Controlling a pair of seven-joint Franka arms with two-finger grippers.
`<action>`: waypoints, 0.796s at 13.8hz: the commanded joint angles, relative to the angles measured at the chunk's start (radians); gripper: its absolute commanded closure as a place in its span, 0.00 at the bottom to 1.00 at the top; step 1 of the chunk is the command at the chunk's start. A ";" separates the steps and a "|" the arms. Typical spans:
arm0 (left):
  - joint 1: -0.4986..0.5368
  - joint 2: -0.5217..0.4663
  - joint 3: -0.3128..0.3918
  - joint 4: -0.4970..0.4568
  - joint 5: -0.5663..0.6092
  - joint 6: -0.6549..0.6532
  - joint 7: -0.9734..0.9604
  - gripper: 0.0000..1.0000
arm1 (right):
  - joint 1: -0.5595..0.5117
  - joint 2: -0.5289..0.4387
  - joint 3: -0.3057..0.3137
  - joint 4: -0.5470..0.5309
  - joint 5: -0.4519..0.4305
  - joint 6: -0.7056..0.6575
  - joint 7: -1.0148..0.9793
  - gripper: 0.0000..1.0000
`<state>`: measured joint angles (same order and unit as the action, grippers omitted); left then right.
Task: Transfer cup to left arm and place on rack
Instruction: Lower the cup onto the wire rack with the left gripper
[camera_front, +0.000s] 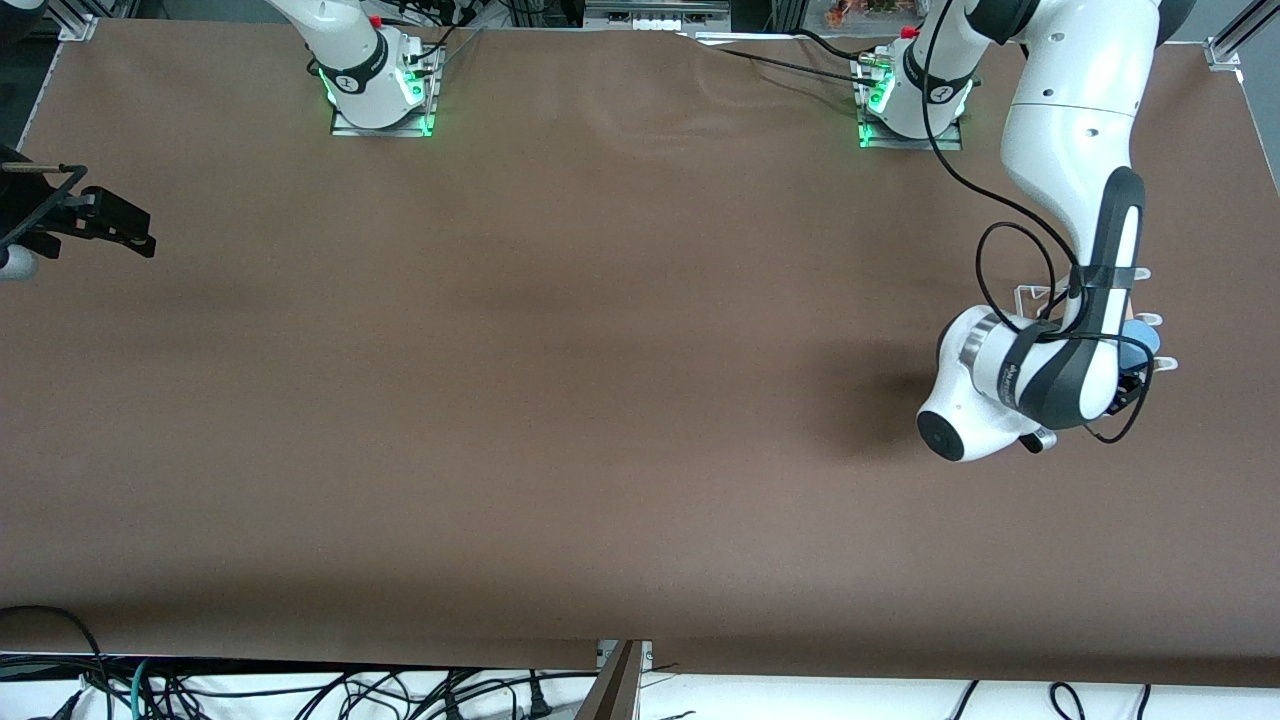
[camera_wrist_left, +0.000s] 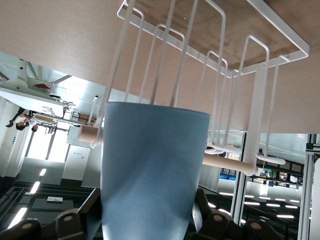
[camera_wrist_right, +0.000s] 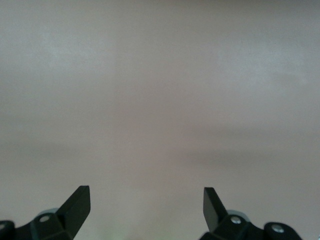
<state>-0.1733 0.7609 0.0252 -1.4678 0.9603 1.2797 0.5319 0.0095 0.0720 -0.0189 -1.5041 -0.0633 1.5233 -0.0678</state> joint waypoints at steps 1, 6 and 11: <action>0.011 -0.005 -0.002 0.007 -0.009 0.010 -0.010 0.00 | -0.008 0.011 0.004 0.021 0.005 -0.003 -0.021 0.00; 0.000 -0.008 -0.002 0.015 -0.038 0.006 -0.012 0.00 | -0.008 0.012 0.005 0.021 0.005 -0.003 -0.021 0.00; 0.015 -0.107 0.002 0.078 -0.317 0.007 -0.079 0.00 | -0.008 0.017 0.004 0.021 0.005 0.002 -0.014 0.00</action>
<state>-0.1708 0.7271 0.0263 -1.4166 0.7681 1.2910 0.4836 0.0093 0.0789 -0.0189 -1.5036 -0.0633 1.5252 -0.0733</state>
